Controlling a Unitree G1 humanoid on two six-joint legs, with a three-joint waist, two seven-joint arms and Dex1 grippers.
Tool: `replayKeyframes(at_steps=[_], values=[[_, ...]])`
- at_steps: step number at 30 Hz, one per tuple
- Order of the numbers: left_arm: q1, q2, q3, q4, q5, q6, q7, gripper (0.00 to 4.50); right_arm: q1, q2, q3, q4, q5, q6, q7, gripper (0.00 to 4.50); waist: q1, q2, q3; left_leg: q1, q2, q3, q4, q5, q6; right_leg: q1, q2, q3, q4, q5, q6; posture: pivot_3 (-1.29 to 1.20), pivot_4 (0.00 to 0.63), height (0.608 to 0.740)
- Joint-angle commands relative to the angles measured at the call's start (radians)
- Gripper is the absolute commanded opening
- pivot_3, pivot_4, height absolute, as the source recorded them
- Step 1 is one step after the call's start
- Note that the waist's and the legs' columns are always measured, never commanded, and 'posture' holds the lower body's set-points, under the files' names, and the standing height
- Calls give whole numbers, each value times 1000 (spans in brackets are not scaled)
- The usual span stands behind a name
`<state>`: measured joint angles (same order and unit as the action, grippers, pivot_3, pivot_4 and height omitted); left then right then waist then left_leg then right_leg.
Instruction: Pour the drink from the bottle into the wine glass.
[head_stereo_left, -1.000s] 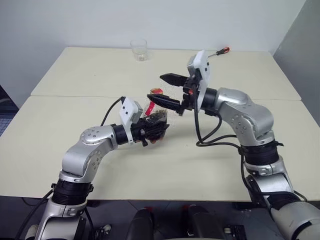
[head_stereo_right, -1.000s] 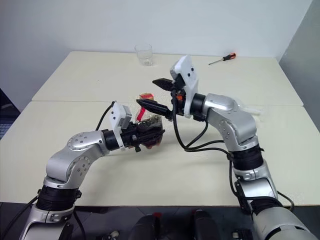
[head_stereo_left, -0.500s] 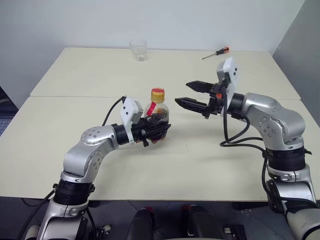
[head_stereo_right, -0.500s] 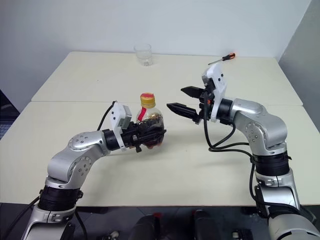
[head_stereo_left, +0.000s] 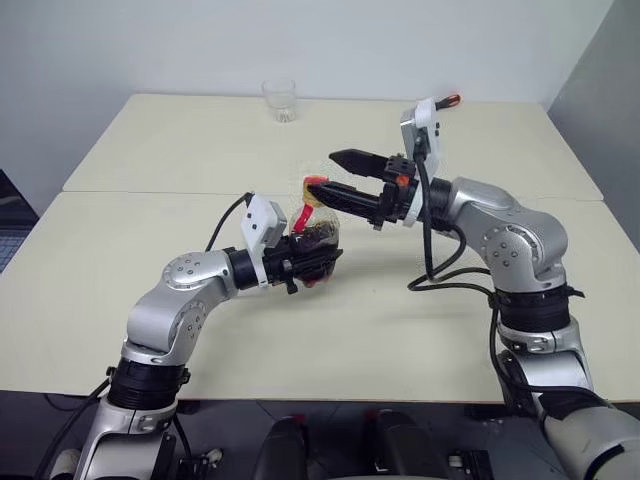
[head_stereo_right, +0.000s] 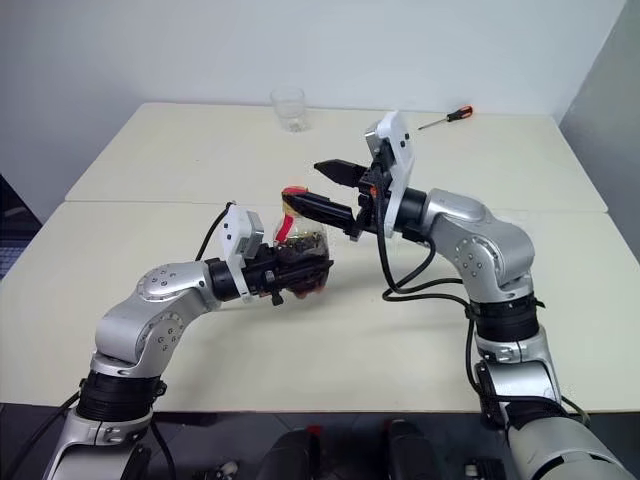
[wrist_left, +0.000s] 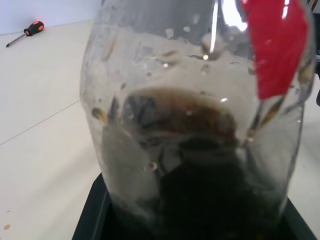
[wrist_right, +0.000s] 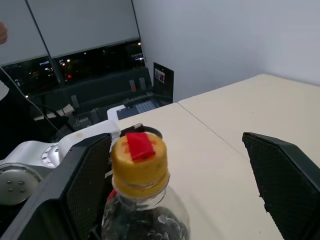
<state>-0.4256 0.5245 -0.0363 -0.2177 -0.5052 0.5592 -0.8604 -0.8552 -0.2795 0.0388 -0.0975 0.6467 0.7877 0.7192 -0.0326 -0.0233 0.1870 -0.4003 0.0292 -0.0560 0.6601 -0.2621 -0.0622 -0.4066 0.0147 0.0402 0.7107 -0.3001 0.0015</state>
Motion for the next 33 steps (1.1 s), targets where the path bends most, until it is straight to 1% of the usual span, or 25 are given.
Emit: replayKeyframes(at_steps=[1, 6, 13, 17, 19, 22, 24, 26, 33], values=[[-12, 3, 20, -43, -9, -22, 0, 1869, -35, 0, -11, 6, -11, -31, 2, 4460, 0, 0, 0, 0, 0, 0, 0, 0, 0, 0, 0, 0, 0, 0, 0, 0, 150, 740], [-6, 4, 23, -51, -12, -19, 5, 1869, -4, -51, -10, -9, -16, -31, 31, 4460, 0, 0, 0, 0, 0, 0, 0, 0, 0, 0, 0, 0, 0, 0, 0, 0, 150, 740], [-10, 0, 20, -47, -12, -20, 4, 1869, 43, -175, -43, -3, -22, -28, 70, 4460, 1, 0, 0, 0, 0, 0, 0, 0, 0, 0, 0, 0, 0, 0, 0, 0, 150, 740], [-18, -5, 14, -40, -11, -21, 0, 1869, 52, -199, -55, 4, -22, -30, 74, 4460, -3, 0, 0, 0, 0, 1, 0, 0, 0, 0, 0, 0, 0, 0, 0, 0, 150, 740], [-21, -7, 12, -37, -10, -22, -3, 1869, 57, -197, -64, -2, 3, -10, 82, 4460, -3, 0, 0, 0, 0, 1, 0, 0, 0, 0, 1, 0, 0, 0, 0, 0, 150, 740], [-25, -8, 10, -32, -8, -23, -8, 1869, 79, -190, -84, -47, 116, 78, 129, 4460, -1, 0, 0, 0, 0, 0, -1, 0, 0, 0, 1, 0, 0, 0, 0, 0, 150, 740], [-27, -7, 10, -31, -8, -24, -11, 1869, 82, -164, -88, -85, 177, 122, 122, 4460, -1, 0, 0, 0, 0, 0, 0, 0, 0, 0, 1, 0, 0, 0, 0, 0, 150, 740], [-27, -8, 9, -32, -8, -23, -12, 1869, 74, -135, -80, -99, 189, 128, 99, 4460, -2, 0, 0, 0, 0, 1, 0, 0, 0, 0, 1, 1, 0, 0, 0, 0, 150, 740], [-22, -8, 7, -43, -8, -21, -11, 1869, 15, -40, -61, -48, 136, 55, 36, 4460, -1, 0, 0, 0, 0, 1, 0, 0, 0, 0, 1, 0, 0, 0, 0, 0, 150, 740]])
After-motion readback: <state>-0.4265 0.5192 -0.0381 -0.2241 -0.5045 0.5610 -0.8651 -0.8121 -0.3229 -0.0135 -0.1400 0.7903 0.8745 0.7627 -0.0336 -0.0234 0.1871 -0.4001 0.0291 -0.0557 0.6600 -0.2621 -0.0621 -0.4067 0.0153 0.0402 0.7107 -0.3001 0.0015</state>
